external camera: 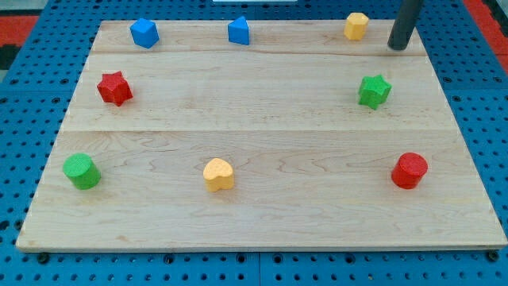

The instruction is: Push the yellow hexagon to the left

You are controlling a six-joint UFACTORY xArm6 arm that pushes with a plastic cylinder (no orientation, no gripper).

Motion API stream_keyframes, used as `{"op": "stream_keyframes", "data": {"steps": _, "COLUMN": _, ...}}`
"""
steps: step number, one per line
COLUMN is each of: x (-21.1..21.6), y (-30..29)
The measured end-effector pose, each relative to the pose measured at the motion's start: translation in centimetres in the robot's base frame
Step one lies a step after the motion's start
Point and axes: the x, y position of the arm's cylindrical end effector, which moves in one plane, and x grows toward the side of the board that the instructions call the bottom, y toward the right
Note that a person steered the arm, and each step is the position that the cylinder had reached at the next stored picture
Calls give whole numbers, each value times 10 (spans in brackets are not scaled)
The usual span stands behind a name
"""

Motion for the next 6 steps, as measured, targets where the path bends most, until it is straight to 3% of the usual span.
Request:
{"op": "stream_keyframes", "data": {"steps": 1, "x": -43, "y": 6}}
{"op": "stream_keyframes", "data": {"steps": 6, "x": -33, "y": -97}}
